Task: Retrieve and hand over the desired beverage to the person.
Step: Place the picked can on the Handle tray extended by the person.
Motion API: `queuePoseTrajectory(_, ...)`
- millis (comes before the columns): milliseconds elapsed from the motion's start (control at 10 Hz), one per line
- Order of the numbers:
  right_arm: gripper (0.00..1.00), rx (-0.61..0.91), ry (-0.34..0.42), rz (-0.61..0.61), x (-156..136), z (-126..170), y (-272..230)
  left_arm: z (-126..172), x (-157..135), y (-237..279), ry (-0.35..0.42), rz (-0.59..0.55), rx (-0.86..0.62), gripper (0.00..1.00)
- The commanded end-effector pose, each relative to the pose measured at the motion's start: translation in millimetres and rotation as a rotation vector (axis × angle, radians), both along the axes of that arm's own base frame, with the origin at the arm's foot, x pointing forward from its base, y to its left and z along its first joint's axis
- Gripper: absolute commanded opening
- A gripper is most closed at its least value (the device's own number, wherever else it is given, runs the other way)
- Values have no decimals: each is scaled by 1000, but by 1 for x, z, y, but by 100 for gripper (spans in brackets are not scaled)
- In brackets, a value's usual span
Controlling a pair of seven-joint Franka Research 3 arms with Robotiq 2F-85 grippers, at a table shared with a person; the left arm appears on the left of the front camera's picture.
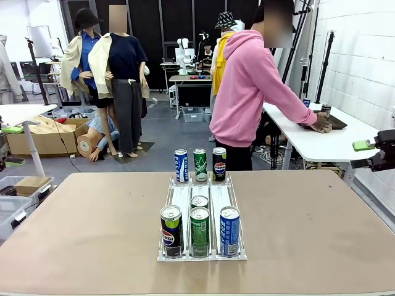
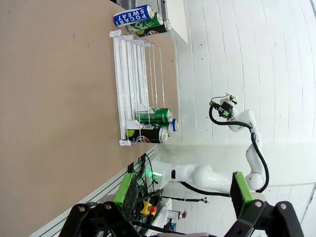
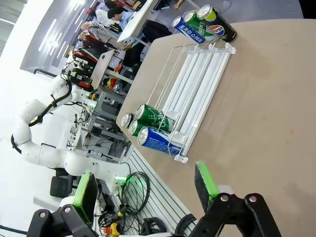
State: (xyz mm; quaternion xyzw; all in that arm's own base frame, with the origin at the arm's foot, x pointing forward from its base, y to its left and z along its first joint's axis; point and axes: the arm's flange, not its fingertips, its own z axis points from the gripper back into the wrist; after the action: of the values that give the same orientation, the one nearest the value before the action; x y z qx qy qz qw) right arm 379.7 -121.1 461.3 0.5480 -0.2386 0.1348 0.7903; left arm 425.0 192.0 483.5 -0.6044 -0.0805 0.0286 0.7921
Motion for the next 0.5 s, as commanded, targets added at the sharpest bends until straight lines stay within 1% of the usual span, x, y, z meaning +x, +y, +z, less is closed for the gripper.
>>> queuePoseTrajectory(0, 100, 4, 0, 3, 0, 0, 0, 2, -1, 0, -6, 1, 1, 100)
queuePoseTrajectory(400, 100, 4, 0, 3, 0, 0, 0, 2, -1, 0, -6, 1, 1, 100)
